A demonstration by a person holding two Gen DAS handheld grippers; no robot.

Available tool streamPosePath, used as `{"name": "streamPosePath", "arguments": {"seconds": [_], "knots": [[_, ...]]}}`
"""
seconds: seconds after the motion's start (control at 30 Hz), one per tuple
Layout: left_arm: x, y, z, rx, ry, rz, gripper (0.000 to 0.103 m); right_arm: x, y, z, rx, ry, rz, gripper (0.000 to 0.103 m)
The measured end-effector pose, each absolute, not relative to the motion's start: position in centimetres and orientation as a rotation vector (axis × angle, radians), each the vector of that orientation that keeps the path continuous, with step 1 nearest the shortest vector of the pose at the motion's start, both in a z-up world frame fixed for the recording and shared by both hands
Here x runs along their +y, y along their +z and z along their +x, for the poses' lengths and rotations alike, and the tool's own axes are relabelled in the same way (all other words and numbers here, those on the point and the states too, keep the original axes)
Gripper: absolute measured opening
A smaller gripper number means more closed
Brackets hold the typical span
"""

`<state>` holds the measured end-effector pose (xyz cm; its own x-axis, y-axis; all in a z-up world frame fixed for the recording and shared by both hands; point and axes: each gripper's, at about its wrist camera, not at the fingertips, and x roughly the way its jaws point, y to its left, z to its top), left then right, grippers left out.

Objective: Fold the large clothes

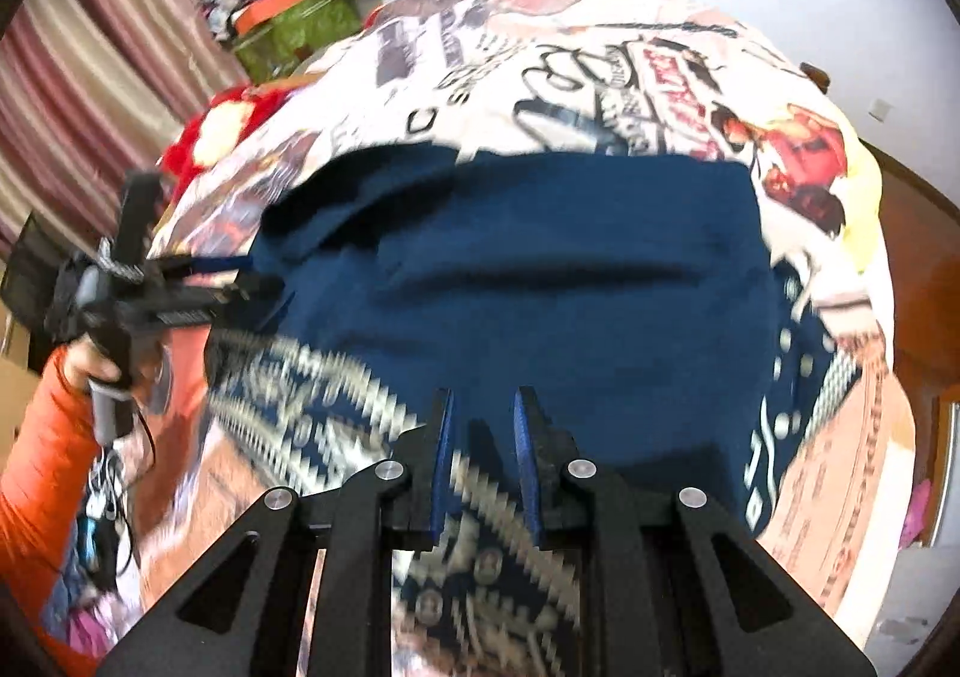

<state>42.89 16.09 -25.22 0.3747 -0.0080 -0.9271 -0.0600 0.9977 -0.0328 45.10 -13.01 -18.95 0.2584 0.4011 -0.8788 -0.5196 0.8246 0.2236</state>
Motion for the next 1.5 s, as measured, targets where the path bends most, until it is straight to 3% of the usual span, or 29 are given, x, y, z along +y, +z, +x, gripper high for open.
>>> {"name": "streamPosePath", "arguments": {"seconds": [0.2, 0.33, 0.63, 1.1, 1.5], "knots": [[19.7, -22.9, 46.8, 1.072, 0.132, -0.231, 0.074, -11.6, -23.8, 48.1, 1.268, 0.577, -0.111, 0.016], [22.8, -21.4, 47.7, 1.027, 0.253, -0.299, 0.074, -12.7, -24.0, 47.6, 1.225, 0.609, -0.057, 0.016], [24.4, -19.9, 39.3, 1.028, 0.117, -0.411, 0.074, -11.2, -21.1, 47.1, 1.213, 0.594, -0.094, 0.016], [20.5, -25.4, 28.0, 1.181, 0.011, -0.742, 0.076, -3.6, -23.1, 41.9, 1.152, 0.644, -0.429, 0.016], [19.6, -27.4, 30.9, 1.137, -0.075, -1.021, 0.076, -3.8, -19.8, 40.6, 1.105, 0.653, -0.393, 0.016]]}}
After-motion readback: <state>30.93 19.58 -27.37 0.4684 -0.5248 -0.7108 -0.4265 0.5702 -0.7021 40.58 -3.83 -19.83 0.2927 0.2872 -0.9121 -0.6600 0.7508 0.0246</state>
